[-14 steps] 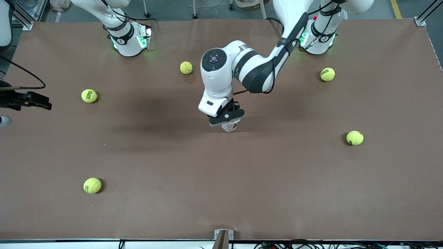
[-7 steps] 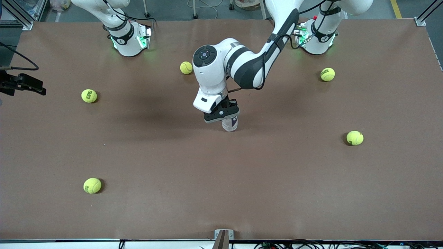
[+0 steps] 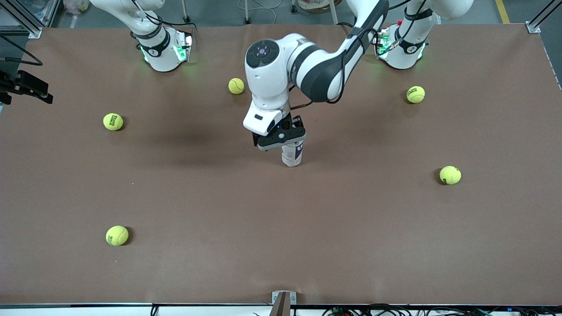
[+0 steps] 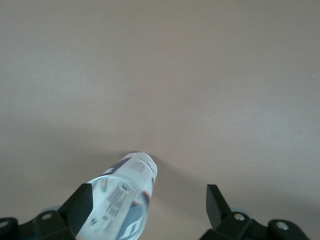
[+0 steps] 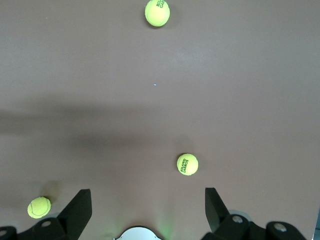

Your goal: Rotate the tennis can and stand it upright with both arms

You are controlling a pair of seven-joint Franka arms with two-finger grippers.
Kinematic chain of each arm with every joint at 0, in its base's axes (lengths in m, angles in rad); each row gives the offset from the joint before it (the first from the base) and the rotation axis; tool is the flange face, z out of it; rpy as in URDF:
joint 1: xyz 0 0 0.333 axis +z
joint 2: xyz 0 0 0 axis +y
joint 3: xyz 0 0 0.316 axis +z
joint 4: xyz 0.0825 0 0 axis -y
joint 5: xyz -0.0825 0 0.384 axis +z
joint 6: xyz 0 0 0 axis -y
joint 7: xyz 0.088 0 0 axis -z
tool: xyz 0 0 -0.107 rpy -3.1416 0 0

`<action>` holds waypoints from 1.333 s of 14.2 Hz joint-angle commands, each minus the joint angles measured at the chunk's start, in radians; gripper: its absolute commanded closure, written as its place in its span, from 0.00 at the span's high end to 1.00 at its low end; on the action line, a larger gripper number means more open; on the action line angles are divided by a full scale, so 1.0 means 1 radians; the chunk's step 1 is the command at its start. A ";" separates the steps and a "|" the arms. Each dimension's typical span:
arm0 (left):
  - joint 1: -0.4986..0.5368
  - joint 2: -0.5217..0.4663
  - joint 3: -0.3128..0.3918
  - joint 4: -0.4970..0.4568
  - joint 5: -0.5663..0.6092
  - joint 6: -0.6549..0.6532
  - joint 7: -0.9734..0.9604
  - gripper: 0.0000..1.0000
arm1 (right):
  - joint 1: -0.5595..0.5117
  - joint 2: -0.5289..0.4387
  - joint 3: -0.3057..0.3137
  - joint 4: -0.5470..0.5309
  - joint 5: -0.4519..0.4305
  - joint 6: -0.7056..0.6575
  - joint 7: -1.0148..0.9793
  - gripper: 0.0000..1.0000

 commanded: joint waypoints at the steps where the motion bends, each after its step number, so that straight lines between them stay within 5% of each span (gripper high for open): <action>1: 0.064 -0.137 -0.001 -0.029 0.010 -0.036 0.046 1.00 | 0.000 -0.038 0.005 -0.041 0.002 0.006 -0.013 1.00; 10: 0.451 -0.347 -0.006 -0.058 -0.074 -0.272 0.588 1.00 | 0.005 -0.074 0.005 -0.073 0.033 0.045 -0.011 1.00; 19: 0.740 -0.628 -0.004 -0.304 -0.073 -0.326 1.049 1.00 | 0.006 -0.075 0.002 -0.075 0.051 0.029 -0.009 1.00</action>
